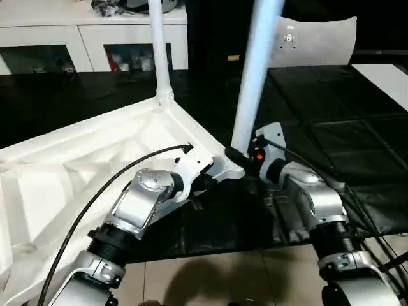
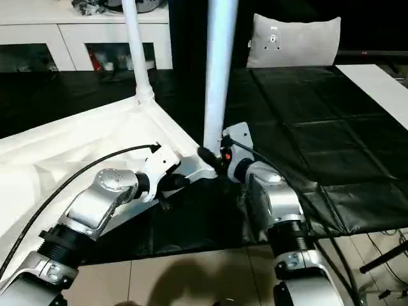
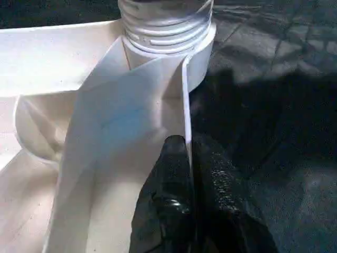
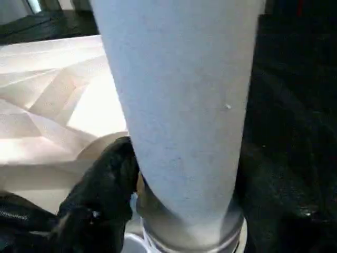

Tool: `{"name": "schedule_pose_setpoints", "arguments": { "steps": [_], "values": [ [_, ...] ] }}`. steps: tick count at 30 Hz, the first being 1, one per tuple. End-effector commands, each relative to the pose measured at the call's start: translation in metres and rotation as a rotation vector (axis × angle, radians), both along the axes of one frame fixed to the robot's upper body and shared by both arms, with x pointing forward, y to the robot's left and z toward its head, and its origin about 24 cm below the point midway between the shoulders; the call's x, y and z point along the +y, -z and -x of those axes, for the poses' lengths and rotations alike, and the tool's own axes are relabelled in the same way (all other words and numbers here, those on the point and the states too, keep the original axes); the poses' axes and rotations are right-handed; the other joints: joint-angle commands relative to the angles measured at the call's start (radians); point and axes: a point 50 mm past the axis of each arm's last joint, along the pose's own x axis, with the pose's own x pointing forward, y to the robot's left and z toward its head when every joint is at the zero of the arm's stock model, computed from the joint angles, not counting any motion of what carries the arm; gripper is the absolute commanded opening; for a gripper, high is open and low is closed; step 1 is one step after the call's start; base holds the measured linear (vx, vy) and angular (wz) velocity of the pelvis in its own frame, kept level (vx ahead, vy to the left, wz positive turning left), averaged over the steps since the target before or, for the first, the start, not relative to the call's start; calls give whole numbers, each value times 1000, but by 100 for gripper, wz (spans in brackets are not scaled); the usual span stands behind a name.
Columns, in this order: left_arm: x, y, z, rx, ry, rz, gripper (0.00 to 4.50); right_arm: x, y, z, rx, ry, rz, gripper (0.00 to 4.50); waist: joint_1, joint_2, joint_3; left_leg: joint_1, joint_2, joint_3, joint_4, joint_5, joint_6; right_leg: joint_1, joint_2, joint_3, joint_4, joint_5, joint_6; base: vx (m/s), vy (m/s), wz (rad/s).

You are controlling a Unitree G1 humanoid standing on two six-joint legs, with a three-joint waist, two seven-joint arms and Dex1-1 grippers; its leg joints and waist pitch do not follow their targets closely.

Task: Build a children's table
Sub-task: Rotate leg to tighten

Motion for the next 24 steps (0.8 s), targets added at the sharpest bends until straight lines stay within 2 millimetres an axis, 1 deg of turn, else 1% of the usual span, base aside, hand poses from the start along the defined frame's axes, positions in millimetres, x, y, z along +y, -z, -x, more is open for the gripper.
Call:
{"name": "schedule_pose_setpoints", "arguments": {
  "steps": [1,2,3,4,5,6,7,8,9,10,11,12,13,14,15,16,17,19,20,21,23,24],
  "values": [
    [-7,-25,-7,-120,60,13,0,9,7,10,26,-117,-11,324,6,4,-72,-1,11,5,-59,-163,59,63,-70,49,-87,-270,-140,0,0,0],
    [-3,-24,-7,-122,74,-1,0,5,5,13,3,-147,-13,324,7,5,-72,-2,11,5,-60,-168,58,64,-70,48,-89,-280,-136,0,0,0],
    [-2,-23,-7,-122,82,-11,0,3,4,14,-11,-165,-14,336,10,4,-72,-1,11,6,-58,-173,60,62,-71,49,-90,-287,-132,0,0,0],
    [-1,-23,-7,-122,85,-16,0,2,3,15,-16,-175,-14,346,13,4,-73,0,12,5,-59,-170,59,64,-72,49,-89,-283,-132,0,0,0],
    [2,-22,-7,-123,96,-32,0,-1,2,17,-32,-204,-13,346,14,8,-72,-2,12,5,-60,-172,60,63,-70,49,-90,-274,-134,0,0,0],
    [5,-22,-6,-123,111,-50,0,-5,0,20,-49,-240,-4,360,17,7,-74,-1,12,3,-60,-169,62,65,-71,49,-87,-262,-138,0,0,0],
    [10,-21,-5,-119,139,-63,0,-13,-1,23,-63,-284,21,372,16,6,-72,-2,12,4,-59,-168,62,64,-70,49,-86,-260,-139,0,0,0],
    [13,-21,-4,-113,169,-70,0,-21,-2,25,-68,-318,39,372,21,9,-73,0,13,4,-59,-175,65,64,-71,49,-88,-261,-141,0,0,0],
    [16,-20,-3,-108,202,-74,0,-27,-4,26,-71,-330,49,379,22,8,-72,-1,13,5,-59,-179,67,64,-69,49,-86,-256,-146,0,0,0],
    [17,-20,-1,-105,223,-77,0,-30,-5,26,-72,-337,54,404,24,9,-72,0,13,4,-59,-179,69,64,-70,48,-86,-258,-148,0,0,0],
    [17,-20,-1,-105,223,-77,0,-30,-5,26,-72,-337,54,404,25,8,-72,-1,13,4,-59,-180,68,64,-70,49,-86,-261,-150,0,0,0],
    [20,-19,0,-101,262,-86,0,-36,-8,25,-77,-349,62,412,26,14,-72,0,14,3,-60,-181,65,63,-71,49,-85,-262,-152,0,0,0],
    [24,-17,4,-74,316,-85,0,-42,-12,24,-97,-367,84,420,29,13,-74,1,13,3,-58,-181,65,64,-72,49,-86,-260,-154,0,0,0],
    [28,-16,7,-59,358,-93,0,-47,-15,23,-121,-372,113,430,30,12,-74,0,13,3,-59,-175,65,65,-72,50,-84,-246,-160,0,0,0],
    [29,-16,8,-53,388,-98,0,-49,-16,22,-123,-385,126,430,31,12,-74,1,14,3,-59,-175,64,64,-73,50,-84,-247,-162,0,0,0],
    [31,-16,10,-42,416,-100,0,-50,-17,24,-126,-427,141,442,32,12,-74,5,15,4,-59,-177,63,61,-70,50,-82,-239,-168,0,0,0],
    [33,-16,10,-36,445,-108,0,-50,-18,29,-124,-496,160,442,34,12,-73,3,15,5,-59,-183,67,62,-69,49,-82,-238,-170,0,0,0],
    [34,-15,10,-34,474,-118,0,-49,-17,34,-104,-575,169,442,38,13,-72,3,15,6,-59,-192,70,62,-69,49,-83,-249,-166,0,0,0],
    [34,-15,10,-34,478,-119,0,-49,-17,35,-100,-584,169,442,41,9,-72,4,15,6,-59,-194,73,62,-69,47,-84,-264,-164,0,0,0],
    [35,-15,11,-29,521,-128,0,-47,-15,39,-77,-653,170,442,44,8,-71,4,15,7,-59,-194,74,62,-69,47,-87,-278,-158,0,0,0],
    [35,-15,12,-26,540,-129,0,-46,-15,41,-66,-681,166,442,47,9,-71,3,17,6,-61,-197,73,62,-70,47,-86,-289,-154,0,0,0],
    [34,-15,14,-16,581,-125,0,-44,-13,42,-57,-714,163,442,49,7,-72,5,18,5,-61,-195,70,60,-71,48,-85,-286,-156,0,0,0]
  ]
}}
